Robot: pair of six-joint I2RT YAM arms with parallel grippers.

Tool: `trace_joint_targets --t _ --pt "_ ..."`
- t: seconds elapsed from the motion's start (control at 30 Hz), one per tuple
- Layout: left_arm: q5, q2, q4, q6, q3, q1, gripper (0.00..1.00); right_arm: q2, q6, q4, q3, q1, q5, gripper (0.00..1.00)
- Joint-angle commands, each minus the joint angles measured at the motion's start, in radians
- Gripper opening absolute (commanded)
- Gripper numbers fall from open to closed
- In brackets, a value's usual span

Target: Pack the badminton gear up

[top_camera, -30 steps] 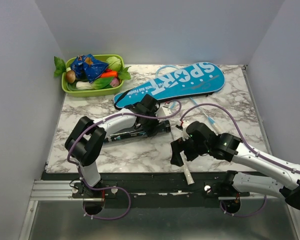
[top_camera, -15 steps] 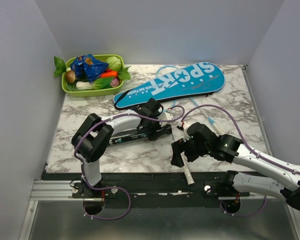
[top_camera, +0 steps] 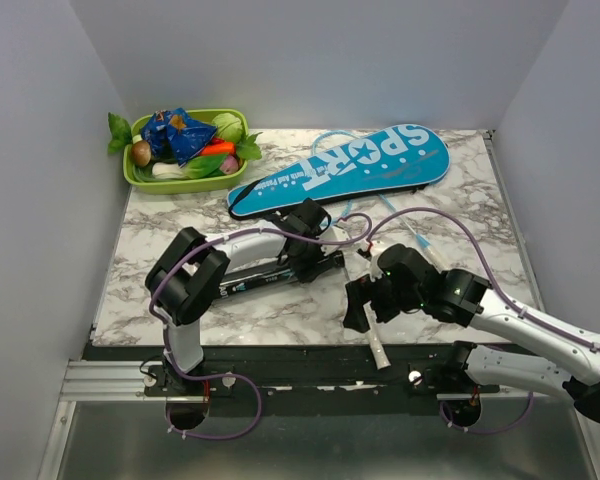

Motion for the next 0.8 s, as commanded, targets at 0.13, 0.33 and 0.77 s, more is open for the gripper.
trace_joint_targets --t 0.13,0.33,0.77 --pt "-0.117 -0.165 -0.085 -0.082 -0.023 -0.03 0.1 0.011 -0.001 -0.153 0.246 0.008 0.163 0.98" --pt "-0.121 -0.305 -0.084 -0.107 -0.084 -0.04 0.0 0.011 -0.004 -0.265 0.467 0.006 0.275 0.93" --pt "0.032 -0.69 -0.05 -0.295 -0.234 -0.073 0.0 0.022 -0.136 -0.337 0.642 0.008 0.075 0.87"
